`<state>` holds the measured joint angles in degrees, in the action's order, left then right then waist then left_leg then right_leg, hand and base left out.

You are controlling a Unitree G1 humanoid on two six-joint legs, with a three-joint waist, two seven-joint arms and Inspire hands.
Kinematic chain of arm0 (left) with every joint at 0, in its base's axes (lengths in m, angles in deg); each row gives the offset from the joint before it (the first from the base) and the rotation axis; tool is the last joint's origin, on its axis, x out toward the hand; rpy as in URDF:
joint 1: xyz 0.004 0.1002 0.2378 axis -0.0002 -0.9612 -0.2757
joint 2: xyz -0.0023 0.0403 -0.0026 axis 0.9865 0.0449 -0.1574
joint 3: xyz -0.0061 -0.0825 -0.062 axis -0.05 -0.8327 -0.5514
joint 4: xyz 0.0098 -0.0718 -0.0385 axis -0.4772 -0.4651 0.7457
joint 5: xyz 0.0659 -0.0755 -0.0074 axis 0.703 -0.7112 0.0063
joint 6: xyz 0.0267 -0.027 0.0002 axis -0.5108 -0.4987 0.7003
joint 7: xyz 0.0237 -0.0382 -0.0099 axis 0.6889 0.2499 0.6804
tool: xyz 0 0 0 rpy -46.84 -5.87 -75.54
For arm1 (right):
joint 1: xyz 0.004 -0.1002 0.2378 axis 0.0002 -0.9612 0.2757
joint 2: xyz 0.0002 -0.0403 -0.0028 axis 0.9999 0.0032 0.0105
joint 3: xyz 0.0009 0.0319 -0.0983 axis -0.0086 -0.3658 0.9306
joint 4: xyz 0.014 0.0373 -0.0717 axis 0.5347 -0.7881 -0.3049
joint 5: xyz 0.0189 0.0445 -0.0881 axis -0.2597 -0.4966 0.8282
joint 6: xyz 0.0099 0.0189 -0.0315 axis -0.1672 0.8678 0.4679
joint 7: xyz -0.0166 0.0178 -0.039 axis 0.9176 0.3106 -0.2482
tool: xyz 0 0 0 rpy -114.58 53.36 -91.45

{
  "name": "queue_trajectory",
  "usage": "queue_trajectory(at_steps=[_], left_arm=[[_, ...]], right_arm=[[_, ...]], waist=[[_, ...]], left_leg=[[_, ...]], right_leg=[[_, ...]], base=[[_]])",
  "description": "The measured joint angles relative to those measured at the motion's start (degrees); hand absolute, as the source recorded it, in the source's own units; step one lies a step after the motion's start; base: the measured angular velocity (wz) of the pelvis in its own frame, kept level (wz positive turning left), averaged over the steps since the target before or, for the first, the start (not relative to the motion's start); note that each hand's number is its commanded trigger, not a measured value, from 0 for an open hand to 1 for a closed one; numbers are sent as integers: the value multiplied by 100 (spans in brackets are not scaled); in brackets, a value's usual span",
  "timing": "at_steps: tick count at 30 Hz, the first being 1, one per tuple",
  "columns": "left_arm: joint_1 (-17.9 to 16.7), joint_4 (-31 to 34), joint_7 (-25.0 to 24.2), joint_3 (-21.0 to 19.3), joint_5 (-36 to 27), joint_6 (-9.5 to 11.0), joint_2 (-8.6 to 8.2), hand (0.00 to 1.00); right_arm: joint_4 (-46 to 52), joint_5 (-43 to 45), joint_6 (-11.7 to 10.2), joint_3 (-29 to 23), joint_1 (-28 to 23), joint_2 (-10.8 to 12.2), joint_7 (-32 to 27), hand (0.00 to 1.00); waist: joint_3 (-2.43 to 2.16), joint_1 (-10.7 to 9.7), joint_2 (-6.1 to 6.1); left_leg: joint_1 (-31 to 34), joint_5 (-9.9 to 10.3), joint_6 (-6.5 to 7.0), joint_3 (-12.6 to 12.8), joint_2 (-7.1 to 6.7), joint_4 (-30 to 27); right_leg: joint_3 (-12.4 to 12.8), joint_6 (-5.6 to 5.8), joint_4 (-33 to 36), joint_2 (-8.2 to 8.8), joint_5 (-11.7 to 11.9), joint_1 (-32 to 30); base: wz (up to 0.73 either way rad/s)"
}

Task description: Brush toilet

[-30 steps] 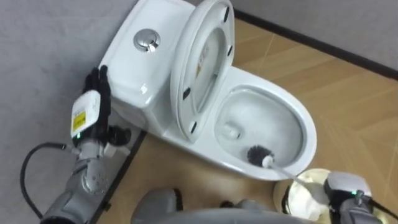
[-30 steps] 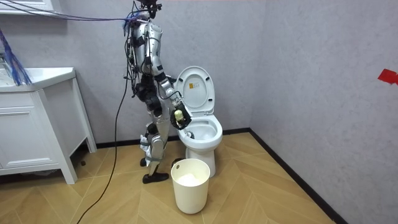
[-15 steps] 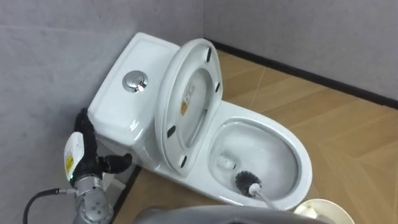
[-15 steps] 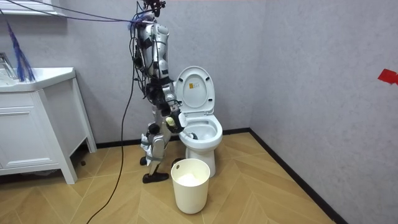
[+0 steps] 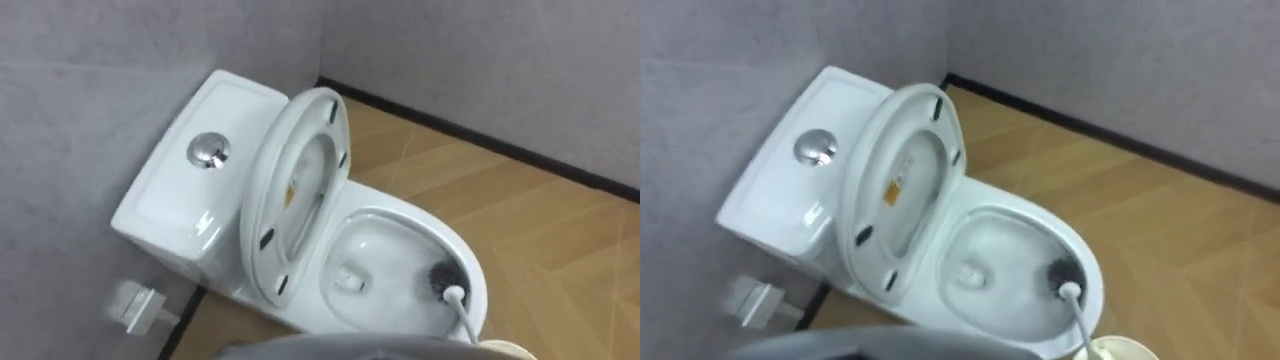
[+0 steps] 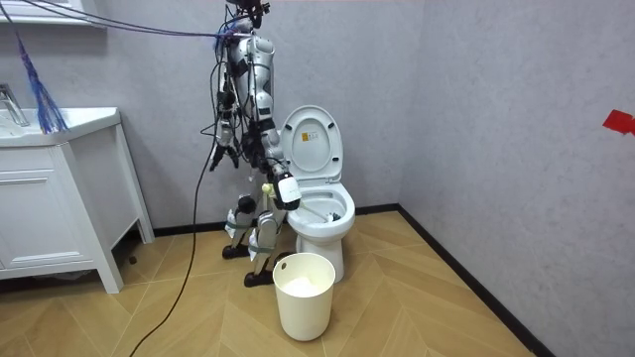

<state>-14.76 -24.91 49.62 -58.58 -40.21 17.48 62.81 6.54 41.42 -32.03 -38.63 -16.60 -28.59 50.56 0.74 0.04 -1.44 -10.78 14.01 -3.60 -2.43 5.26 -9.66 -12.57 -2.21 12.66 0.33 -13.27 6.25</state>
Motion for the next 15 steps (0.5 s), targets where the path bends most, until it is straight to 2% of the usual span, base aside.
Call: queue_trajectory(at_steps=[1, 3, 5, 8, 9, 13, 15], left_arm=[[132, -16, -61, -3, -113, 13, -25, 0], [272, -65, -157, -49, -82, 9, -17, 0], [347, -129, -288, -183, 17, -71, -4, 0], [373, -278, -529, -174, 277, -233, -6, 0], [386, -362, -579, -117, 412, -316, 13, 0], [411, -470, -756, 2, 1026, -420, 70, 0], [561, -511, -768, 56, 1688, -446, 145, 0]], right_arm=[[-23, -2, -8, -155, -39, 19, -20, 100], [-29, -29, -46, -373, -33, 88, -27, 100], [-34, -13, -78, -426, -23, 152, -39, 100], [-33, 16, -100, -429, -42, 196, -97, 100], [-33, 12, -93, -429, -42, 236, -150, 100], [-31, 5, -90, -428, -58, 287, -234, 100], [-27, 15, -93, -428, -62, 286, -331, 100]], waist=[[-1, -106, 68], [-10, -135, 101], [-42, -94, 41], [-79, -122, -6], [-82, -121, -12], [-97, -130, -4], [-91, -149, 19]], left_leg=[[-13, -12, -8, 302, -3, 43], [-69, -24, -12, 488, -26, 136], [-80, -23, -11, 545, -68, 140], [-119, -13, 2, 614, -110, 139], [-142, -12, 3, 707, -114, 139], [-201, -10, 6, 736, -128, 138], [-192, -11, 6, 816, -121, 134]], right_leg=[[202, 18, -2, -1, -11, 3], [429, 53, 4, -27, -32, -44], [481, 82, -3, -41, -49, -71], [618, 124, -2, -20, -35, -72], [663, 136, 2, -19, -28, -70], [735, 151, 6, -17, -27, -67], [741, 159, 28, -23, -12, -92]], base=[[46], [6], [-22], [-13], [-14], [-8], [6]])
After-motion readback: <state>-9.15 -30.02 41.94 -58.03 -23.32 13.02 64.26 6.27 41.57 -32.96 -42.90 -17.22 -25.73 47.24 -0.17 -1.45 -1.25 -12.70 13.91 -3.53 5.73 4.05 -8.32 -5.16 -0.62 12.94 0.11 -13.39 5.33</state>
